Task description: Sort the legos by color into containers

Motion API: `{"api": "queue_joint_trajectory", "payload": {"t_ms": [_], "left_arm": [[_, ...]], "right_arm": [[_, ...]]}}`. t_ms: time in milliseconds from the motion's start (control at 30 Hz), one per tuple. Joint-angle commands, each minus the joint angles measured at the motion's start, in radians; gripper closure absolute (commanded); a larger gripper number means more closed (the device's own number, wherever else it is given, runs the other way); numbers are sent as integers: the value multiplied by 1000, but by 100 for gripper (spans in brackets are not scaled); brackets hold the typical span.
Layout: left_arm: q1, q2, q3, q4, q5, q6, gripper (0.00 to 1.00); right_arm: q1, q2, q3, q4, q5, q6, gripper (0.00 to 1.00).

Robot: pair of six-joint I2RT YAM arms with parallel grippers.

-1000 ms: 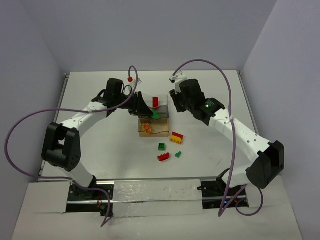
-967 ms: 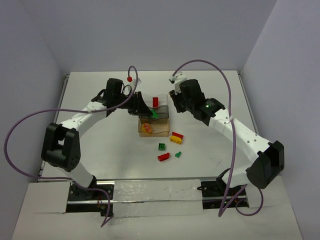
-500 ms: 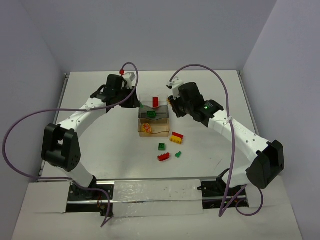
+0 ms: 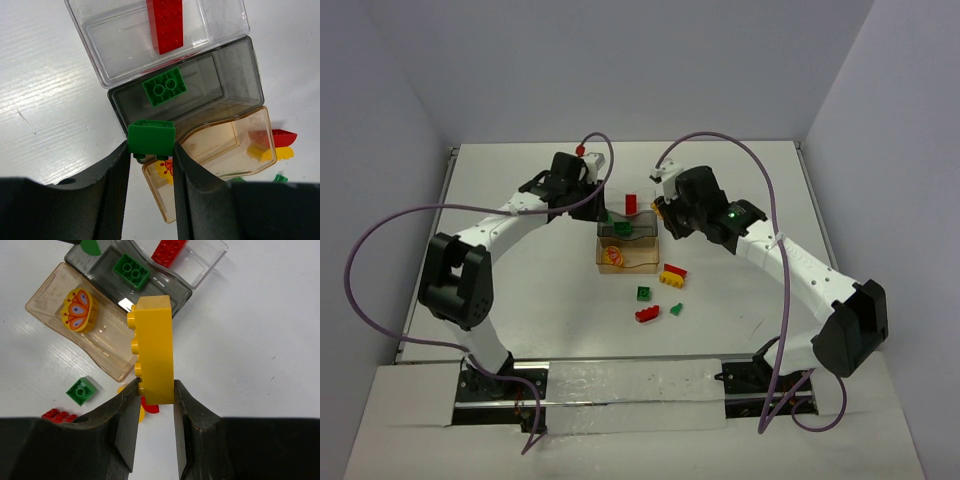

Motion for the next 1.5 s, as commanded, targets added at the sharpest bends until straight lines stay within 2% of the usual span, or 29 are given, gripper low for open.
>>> {"api": "queue_joint_trajectory", "payload": {"t_ms": [0, 233, 367, 400, 433, 467, 567, 767, 1000, 1200, 1367, 1467], "left_arm": [[-9, 22, 69, -16, -30, 11, 79], [-17, 41, 90, -26, -54, 8, 46], [-16, 28, 104, -41, -58, 9, 20], [-16, 27, 106, -41, -57, 9, 18], [-16, 18, 109, -41, -56, 13, 6], [-16, 7, 112, -39, -54, 18, 1], [8, -69, 111, -16, -11, 17, 1], [172, -267, 48, 77, 222, -79, 1], [318, -371, -51, 93, 323, -63, 1], [355, -407, -108, 105, 399, -26, 1], [362, -395, -117, 110, 460, -33, 1], [362, -393, -123, 121, 473, -41, 1]], "right_arm": [[-2, 7, 10, -13, -34, -18, 100], [-4, 26, 18, -38, -63, -36, 100], [-4, 35, 24, -51, -73, -45, 100], [-3, 35, 24, -52, -75, -45, 100], [-2, 36, 24, -53, -76, -47, 100], [-3, 37, 24, -53, -83, -49, 100], [-4, 48, 24, -62, -123, -70, 100], [4, 136, 84, -166, -261, -210, 100], [46, 297, 213, -262, -247, -307, 100], [92, 361, 266, -305, -229, -339, 100], [100, 415, 281, -308, -182, -344, 89], [100, 423, 278, -283, -158, -334, 88]]}}
